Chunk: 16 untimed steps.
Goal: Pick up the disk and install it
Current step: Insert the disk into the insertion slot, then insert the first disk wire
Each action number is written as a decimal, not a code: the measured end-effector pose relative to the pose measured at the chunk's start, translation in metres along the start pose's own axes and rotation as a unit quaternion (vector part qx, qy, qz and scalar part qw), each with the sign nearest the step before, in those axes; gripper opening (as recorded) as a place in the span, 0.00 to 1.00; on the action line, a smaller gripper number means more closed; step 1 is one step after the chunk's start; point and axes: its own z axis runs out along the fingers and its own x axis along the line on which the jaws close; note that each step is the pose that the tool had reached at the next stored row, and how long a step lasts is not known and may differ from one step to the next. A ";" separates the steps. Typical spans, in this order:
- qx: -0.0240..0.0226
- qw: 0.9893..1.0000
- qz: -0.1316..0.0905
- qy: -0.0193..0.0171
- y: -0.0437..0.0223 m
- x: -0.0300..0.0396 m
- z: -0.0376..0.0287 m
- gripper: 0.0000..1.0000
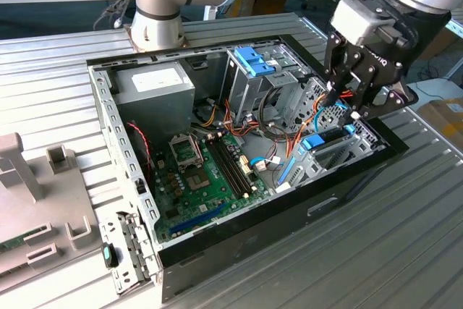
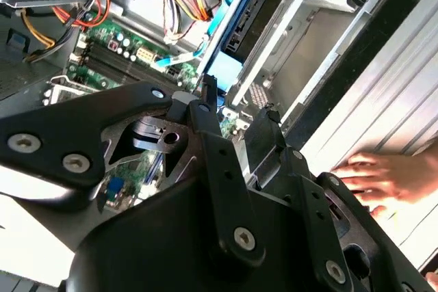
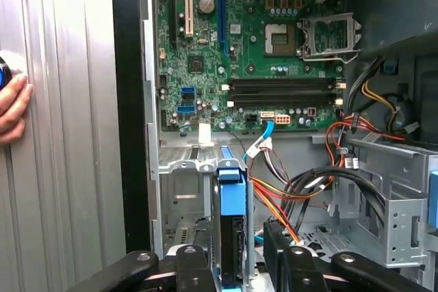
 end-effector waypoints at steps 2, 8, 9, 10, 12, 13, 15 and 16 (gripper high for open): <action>-0.016 1.000 0.001 -0.001 -0.0117 -0.0011 0.0015 0.44; -0.030 1.000 0.001 -0.002 -0.0350 -0.0030 0.0036 0.44; -0.030 1.000 0.001 -0.002 -0.0352 -0.0032 0.0036 0.44; -0.030 1.000 0.001 -0.002 -0.0352 -0.0033 0.0036 0.44; -0.030 1.000 0.001 -0.002 -0.0353 -0.0034 0.0036 0.44; -0.030 1.000 0.001 -0.002 -0.0354 -0.0034 0.0037 0.44; -0.030 1.000 0.001 -0.002 -0.0354 -0.0034 0.0037 0.44; -0.030 1.000 0.001 -0.002 -0.0354 -0.0035 0.0036 0.44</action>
